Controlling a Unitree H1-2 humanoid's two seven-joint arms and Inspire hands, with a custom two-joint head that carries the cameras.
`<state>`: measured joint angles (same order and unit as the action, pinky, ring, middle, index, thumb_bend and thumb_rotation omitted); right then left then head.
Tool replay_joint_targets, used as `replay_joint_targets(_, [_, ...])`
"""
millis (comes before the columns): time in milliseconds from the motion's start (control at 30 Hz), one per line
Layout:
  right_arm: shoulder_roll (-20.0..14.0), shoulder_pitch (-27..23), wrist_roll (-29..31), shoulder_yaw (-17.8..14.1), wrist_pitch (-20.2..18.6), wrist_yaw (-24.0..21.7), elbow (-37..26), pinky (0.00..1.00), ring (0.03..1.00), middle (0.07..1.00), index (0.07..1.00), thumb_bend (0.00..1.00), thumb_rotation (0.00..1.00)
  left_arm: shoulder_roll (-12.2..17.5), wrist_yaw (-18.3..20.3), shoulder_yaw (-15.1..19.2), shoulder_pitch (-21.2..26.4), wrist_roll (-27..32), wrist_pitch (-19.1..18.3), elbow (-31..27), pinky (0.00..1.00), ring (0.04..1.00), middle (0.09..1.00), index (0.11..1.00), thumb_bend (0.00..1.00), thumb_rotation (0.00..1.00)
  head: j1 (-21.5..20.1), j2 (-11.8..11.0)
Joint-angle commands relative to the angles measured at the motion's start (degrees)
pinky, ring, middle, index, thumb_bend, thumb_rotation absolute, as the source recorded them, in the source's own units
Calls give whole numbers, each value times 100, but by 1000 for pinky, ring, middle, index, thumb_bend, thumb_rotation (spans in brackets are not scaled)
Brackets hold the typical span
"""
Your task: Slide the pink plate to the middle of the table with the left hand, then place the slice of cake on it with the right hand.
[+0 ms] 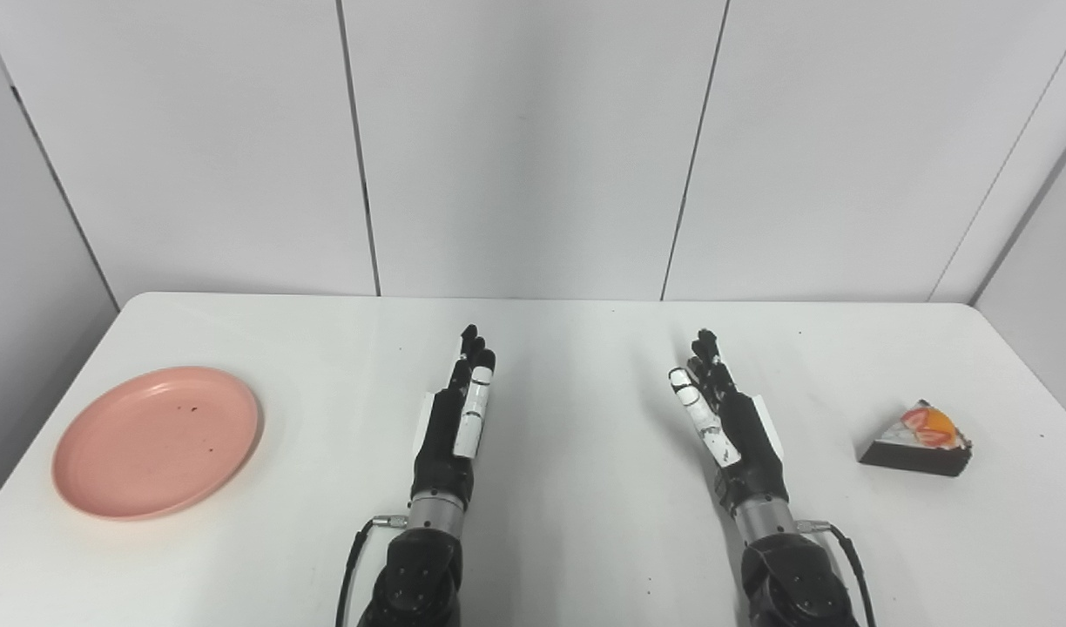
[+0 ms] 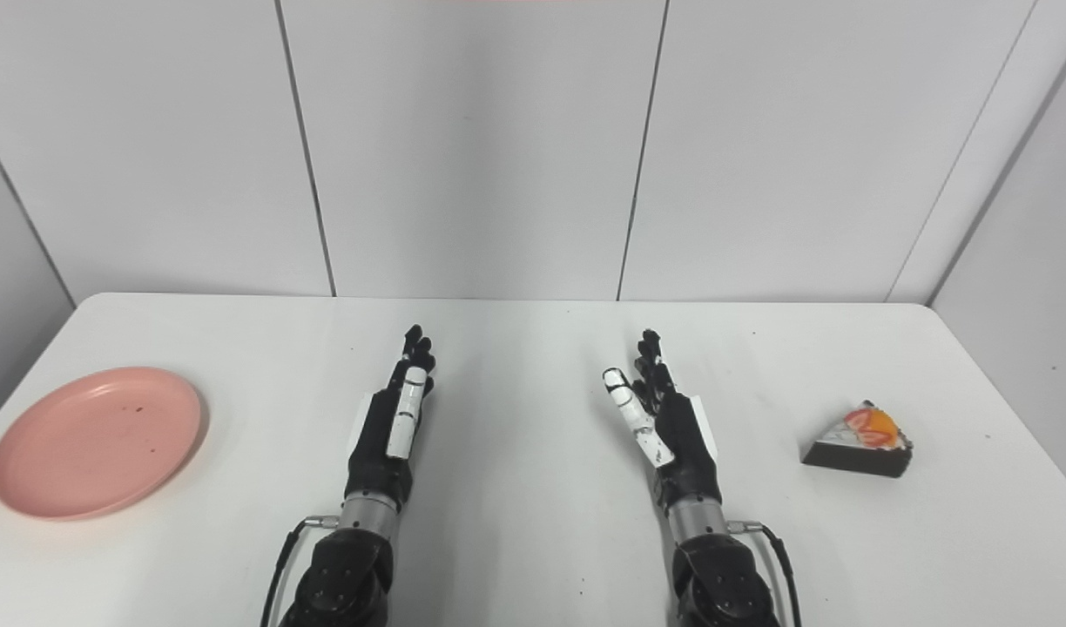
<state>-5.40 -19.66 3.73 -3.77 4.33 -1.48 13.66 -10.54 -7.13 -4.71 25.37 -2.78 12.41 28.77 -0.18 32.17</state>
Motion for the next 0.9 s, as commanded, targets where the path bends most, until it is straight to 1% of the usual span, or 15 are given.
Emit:
replay_joint_targets(0, [3,-175,134,-35,28,-75,-150,987,1000,1000,1000,645,687,87,50,8,-155,-54,56,91,990,992,1000,1000,549,1000,5,4])
replay_joint_targets(367, [-8,-196,0,-2,42,7,-115,979,1000,1000,1000,647,710,76,35,31,-139,-36,58,81,989,988,1000,995,554,1000,2,5])
replay_joint_targets(433, [-5,-192,12,-4,4,-4,-135,988,1000,1000,1000,650,709,76,55,40,-139,-7,57,78,994,991,1000,999,552,1000,-5,-4])
replay_joint_targets(533, [-31,-197,-39,20,45,-18,-103,998,1000,1000,1000,653,722,74,70,50,-137,17,85,85,998,990,1000,999,546,1000,-4,2])
replay_joint_targets(700, [-31,-202,21,5,58,-56,-84,981,1000,1000,1000,648,712,95,64,34,-122,-27,28,79,994,993,1000,1000,546,1000,-2,-2])
replay_joint_targets(767, [-37,-201,-26,13,50,-24,-84,978,1000,1000,1000,650,724,98,41,30,-112,-51,54,97,992,993,1000,1000,545,1000,-2,-2])
replay_joint_targets(867, [-30,-199,37,0,61,-61,-89,997,1000,1000,1000,657,711,100,57,34,-104,-32,41,94,989,994,1000,999,542,1000,-5,8])
